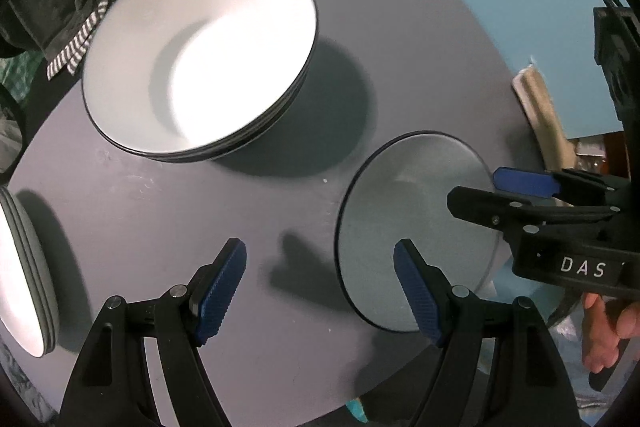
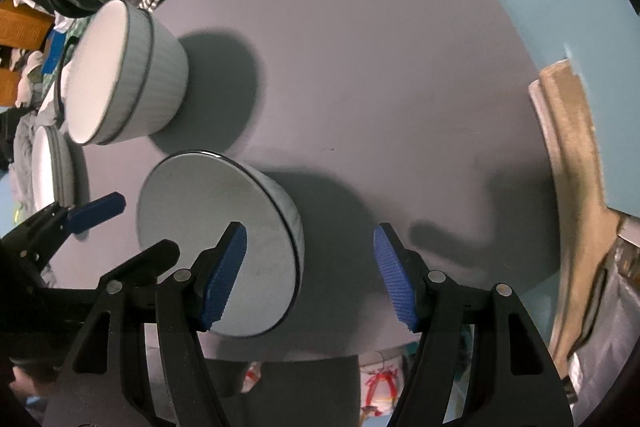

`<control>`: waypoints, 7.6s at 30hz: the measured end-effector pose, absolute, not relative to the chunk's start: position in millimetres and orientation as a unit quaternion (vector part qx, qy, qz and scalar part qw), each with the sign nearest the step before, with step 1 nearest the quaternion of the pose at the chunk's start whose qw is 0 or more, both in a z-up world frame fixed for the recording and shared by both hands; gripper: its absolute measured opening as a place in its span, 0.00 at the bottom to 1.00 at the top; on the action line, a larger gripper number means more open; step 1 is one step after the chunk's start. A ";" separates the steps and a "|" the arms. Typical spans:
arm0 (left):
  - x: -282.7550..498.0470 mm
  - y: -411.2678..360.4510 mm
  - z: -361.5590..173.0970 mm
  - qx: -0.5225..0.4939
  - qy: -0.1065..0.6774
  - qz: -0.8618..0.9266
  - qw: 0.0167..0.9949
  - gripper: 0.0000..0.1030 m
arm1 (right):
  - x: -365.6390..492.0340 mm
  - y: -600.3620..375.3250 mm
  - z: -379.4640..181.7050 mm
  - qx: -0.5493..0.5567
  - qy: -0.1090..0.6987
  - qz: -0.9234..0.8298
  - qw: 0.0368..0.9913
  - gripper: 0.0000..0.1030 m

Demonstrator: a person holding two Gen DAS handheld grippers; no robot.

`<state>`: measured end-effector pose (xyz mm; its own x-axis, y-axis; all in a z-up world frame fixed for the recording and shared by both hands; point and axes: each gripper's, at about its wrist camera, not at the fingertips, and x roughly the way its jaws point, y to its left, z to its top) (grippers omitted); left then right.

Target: Organize plates and bowls

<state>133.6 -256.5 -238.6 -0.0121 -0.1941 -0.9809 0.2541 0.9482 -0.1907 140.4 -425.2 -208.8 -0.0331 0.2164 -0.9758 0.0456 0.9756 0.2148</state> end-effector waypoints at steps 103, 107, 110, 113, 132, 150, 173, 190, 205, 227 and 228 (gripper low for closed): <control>243.0 -167.1 -190.9 -0.032 0.662 -0.063 0.746 0.07 | 242.7 -323.3 -174.8 0.054 0.725 0.136 0.673 0.07; 245.5 -167.1 -191.5 -0.027 0.661 -0.059 0.748 0.07 | 245.2 -325.2 -178.3 0.065 0.731 0.136 0.666 0.07; 248.4 -165.0 -194.1 -0.029 0.667 -0.060 0.742 0.08 | 246.9 -323.6 -177.6 0.065 0.735 0.133 0.661 0.07; 249.3 -163.4 -200.1 -0.033 0.676 -0.064 0.734 0.10 | 247.6 -324.1 -178.7 0.072 0.741 0.126 0.656 0.08; 247.6 -156.2 -188.6 -0.044 0.668 -0.044 0.742 0.30 | 247.4 -324.8 -179.0 0.113 0.757 0.115 0.634 0.27; 231.7 -147.4 -166.1 -0.055 0.648 -0.044 0.758 0.49 | 250.0 -336.5 -158.8 0.120 0.735 0.094 0.661 0.50; 196.7 -136.2 -91.9 -0.056 0.592 -0.037 0.803 0.72 | 226.2 -336.7 -77.6 -0.002 0.640 0.113 0.760 0.63; 174.3 -132.5 -50.1 -0.056 0.547 -0.038 0.834 0.77 | 204.8 -318.1 -22.2 -0.035 0.568 0.145 0.810 0.64; 172.0 -132.3 -46.1 -0.037 0.540 -0.040 0.840 0.77 | 206.3 -315.3 -16.9 -0.065 0.554 0.163 0.814 0.64; 197.1 -125.8 -97.1 -0.073 0.585 -0.022 0.808 0.77 | 251.9 -321.9 -67.2 -0.102 0.606 0.215 0.759 0.64; 199.2 -126.3 -101.1 -0.073 0.587 -0.022 0.806 0.77 | 254.5 -322.1 -71.6 -0.100 0.611 0.219 0.754 0.64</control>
<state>199.2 -126.3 -101.1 0.3107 -0.1215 -0.9427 -0.0493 0.9884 -0.1436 254.5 -322.1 -71.6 0.1572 0.2080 -0.9654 -0.4514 0.8846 0.1171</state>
